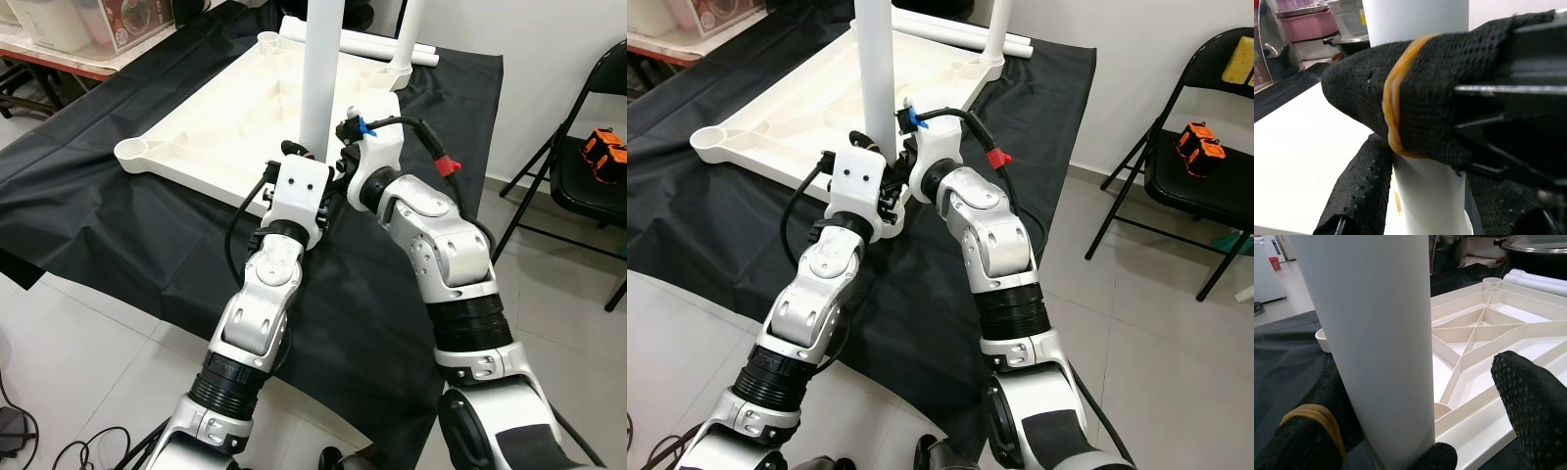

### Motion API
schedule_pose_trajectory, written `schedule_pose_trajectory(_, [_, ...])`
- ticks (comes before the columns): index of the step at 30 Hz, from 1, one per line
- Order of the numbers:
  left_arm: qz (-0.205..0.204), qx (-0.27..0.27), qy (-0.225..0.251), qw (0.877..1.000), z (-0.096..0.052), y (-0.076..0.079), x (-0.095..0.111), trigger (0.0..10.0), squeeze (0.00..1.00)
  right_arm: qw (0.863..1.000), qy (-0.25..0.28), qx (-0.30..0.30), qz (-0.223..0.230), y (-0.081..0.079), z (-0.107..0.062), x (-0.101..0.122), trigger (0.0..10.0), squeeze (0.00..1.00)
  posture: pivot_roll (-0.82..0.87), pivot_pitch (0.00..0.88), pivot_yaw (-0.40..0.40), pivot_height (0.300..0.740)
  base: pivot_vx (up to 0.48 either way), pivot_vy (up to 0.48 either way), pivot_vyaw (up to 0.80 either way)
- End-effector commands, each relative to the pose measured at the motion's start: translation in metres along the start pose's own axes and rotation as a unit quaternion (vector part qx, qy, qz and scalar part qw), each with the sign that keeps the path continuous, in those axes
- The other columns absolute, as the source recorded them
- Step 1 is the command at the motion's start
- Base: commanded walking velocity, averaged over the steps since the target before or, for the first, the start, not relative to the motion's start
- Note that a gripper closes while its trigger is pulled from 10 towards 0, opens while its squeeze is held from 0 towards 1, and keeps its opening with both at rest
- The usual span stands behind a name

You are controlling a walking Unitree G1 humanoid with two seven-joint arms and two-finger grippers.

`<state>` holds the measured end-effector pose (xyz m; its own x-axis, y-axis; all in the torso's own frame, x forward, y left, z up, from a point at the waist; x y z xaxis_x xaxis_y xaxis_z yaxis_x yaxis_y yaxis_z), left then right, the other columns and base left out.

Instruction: Building children table

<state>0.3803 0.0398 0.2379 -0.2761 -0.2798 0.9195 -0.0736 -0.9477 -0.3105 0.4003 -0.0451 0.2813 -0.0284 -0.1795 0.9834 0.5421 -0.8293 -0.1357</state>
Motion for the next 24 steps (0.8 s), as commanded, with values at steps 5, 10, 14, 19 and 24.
schedule_pose_trajectory(5, [0.047,0.032,-0.083,0.995,-0.0022,-0.0135,-0.0420,10.0,0.00,0.999,0.039,0.029,0.016,-0.0146,0.0012,0.0114,4.1,0.00,-0.04,0.180,-0.048,0.740,0.000,0.000,0.00])
schedule_pose_trajectory(10, [0.046,0.031,-0.082,0.995,-0.0016,-0.0131,-0.0409,10.0,0.00,0.998,0.041,0.032,0.021,-0.0151,0.0012,0.0120,0.0,0.00,-0.03,0.182,-0.049,0.740,0.000,0.000,0.00])
schedule_pose_trajectory(14, [0.046,0.032,-0.080,0.995,-0.0012,-0.0147,-0.0397,10.0,0.00,0.998,0.044,0.034,0.024,-0.0158,0.0014,0.0125,0.0,0.00,-0.03,0.184,-0.047,0.740,0.000,0.000,0.00])
schedule_pose_trajectory(19, [0.044,0.039,-0.078,0.995,0.0004,-0.0207,-0.0384,10.0,0.00,0.998,0.047,0.036,0.028,-0.0168,0.0018,0.0151,0.0,0.00,-0.04,0.182,-0.046,0.740,0.000,0.000,0.00])
schedule_pose_trajectory(24, [0.044,0.039,-0.078,0.995,0.0006,-0.0214,-0.0384,10.0,0.06,0.998,0.048,0.035,0.029,-0.0167,0.0016,0.0151,0.0,0.00,-0.04,0.179,-0.045,0.740,0.000,0.000,0.00])
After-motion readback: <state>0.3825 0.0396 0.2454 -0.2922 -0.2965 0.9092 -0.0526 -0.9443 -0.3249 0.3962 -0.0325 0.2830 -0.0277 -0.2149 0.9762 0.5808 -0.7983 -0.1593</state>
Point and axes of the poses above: a point about 5 cm out from each wrist's last joint towards the gripper, its own z axis pointing out of the wrist towards the gripper, its own x axis along the axis of the wrist's last joint, y = z × x, the point moved 5 cm from there along z, pointing out of the wrist towards the gripper, and after that the axes turned 10 degrees about z, right-handed, at the moved point
